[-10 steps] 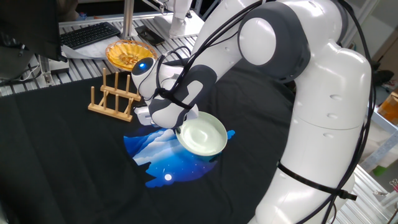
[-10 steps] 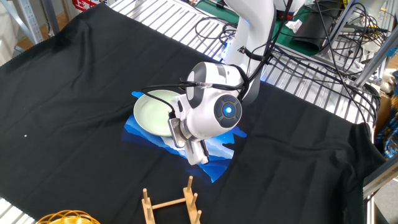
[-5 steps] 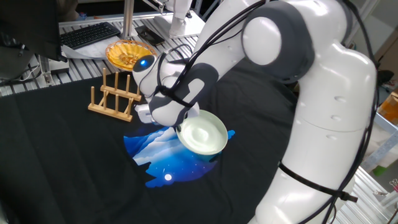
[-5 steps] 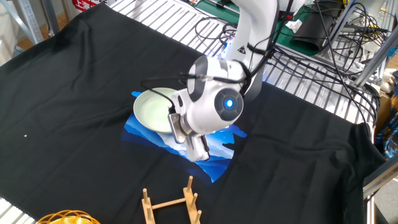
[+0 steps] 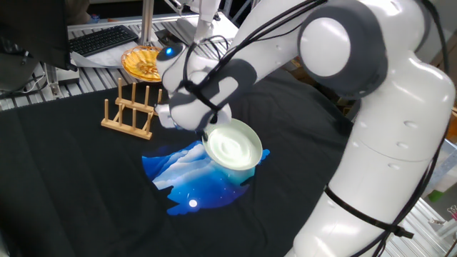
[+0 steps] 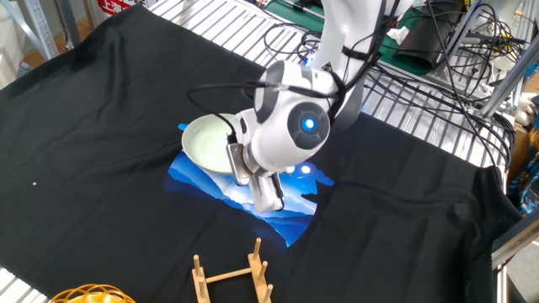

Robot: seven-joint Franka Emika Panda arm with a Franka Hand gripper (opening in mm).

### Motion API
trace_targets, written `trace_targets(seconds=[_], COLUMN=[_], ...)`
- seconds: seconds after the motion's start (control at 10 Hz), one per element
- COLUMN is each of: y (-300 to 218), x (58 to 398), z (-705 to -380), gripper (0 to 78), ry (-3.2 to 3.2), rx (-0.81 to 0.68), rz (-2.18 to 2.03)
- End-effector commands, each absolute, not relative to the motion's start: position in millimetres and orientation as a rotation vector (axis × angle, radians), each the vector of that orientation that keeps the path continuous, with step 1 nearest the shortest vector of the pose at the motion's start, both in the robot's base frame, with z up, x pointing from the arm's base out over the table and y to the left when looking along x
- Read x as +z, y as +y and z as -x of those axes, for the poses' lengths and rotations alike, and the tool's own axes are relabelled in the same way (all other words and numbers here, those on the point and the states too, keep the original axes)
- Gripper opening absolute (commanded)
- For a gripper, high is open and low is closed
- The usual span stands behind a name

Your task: Put the dish on the dish rack

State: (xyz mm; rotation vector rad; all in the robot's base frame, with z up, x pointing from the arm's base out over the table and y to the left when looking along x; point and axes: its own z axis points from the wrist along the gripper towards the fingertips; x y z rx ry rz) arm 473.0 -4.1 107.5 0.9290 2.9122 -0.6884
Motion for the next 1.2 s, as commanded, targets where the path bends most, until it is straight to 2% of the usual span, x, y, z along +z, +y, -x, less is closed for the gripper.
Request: trace_targets(seconds=[0.1,0.4,1.2], y=[8.8,6.1,-3.7], x=[147.7,170.5,196.6], z=[-494.8,-510.9,-523.5], gripper=[1.1,1.1,1.1], ry=[2.947,2.984,3.012], rx=[-0.508,-0.385,-0.235], rz=[-1.071,-1.118,-1.158])
